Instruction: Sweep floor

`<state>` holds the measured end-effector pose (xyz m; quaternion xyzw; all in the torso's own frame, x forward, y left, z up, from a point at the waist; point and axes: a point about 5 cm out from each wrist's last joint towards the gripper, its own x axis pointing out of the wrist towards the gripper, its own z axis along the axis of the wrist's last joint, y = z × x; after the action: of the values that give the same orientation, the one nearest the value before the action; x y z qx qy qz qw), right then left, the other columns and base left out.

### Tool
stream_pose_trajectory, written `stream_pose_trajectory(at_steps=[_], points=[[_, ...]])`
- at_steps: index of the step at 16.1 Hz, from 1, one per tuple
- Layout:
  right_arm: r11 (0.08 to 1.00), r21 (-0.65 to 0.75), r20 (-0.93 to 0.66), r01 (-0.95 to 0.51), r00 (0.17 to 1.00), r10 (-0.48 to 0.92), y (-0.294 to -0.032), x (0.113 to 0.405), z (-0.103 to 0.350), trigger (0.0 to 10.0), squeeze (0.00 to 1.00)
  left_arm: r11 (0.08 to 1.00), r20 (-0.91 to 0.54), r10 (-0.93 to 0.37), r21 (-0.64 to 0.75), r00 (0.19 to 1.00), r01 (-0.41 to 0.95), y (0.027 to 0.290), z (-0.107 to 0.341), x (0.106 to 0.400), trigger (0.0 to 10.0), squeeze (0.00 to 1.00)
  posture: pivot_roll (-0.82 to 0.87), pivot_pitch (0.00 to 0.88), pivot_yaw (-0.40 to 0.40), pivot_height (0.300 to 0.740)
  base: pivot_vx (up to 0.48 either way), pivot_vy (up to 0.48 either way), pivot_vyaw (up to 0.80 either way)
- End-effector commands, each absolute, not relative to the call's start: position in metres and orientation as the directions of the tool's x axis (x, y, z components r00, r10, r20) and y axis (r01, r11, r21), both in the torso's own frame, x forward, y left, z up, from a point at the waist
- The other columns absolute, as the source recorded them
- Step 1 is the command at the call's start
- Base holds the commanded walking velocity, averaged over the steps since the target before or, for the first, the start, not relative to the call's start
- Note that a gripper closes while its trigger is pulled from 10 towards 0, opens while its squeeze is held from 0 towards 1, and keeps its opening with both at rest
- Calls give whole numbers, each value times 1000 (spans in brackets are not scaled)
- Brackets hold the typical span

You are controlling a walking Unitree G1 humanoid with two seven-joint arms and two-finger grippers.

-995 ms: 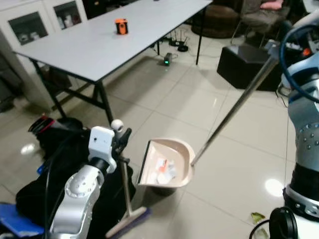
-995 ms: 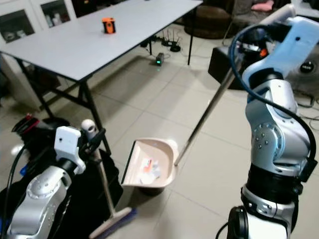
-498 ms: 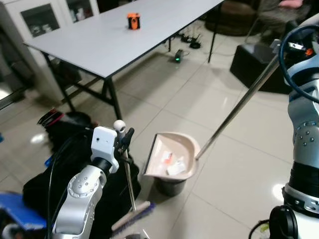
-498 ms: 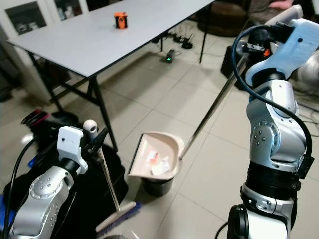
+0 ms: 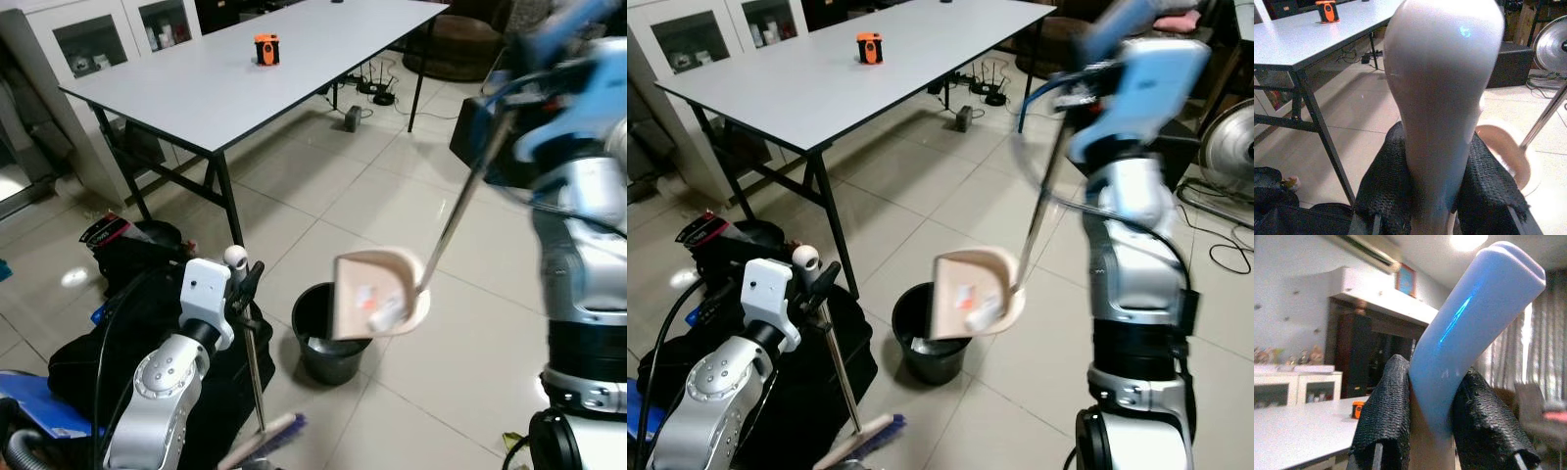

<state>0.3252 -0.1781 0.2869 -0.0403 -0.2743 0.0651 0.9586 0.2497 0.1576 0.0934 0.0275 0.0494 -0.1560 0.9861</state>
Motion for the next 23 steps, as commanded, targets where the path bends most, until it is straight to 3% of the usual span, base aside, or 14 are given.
stream_pose_trajectory(at_steps=[1,8,17,23], points=[[968,-211,582,-137,778,237,-162,322,301,10000,0,951,-90,-295,67,951,302,162,95,254,10000,0,37,0,30,740,0,0,0],[860,-433,584,-271,642,497,-91,308,272,10000,0,952,-85,-293,69,952,299,168,89,260,10000,0,39,0,35,740,0,0,0],[777,-534,545,-332,568,617,-56,292,243,10000,0,947,-55,-306,88,950,310,158,101,259,10000,0,35,0,36,740,0,0,0],[819,-497,581,-285,592,558,-55,294,241,10000,0,947,-45,-305,90,951,308,153,111,257,10000,0,38,0,31,740,0,0,0]])
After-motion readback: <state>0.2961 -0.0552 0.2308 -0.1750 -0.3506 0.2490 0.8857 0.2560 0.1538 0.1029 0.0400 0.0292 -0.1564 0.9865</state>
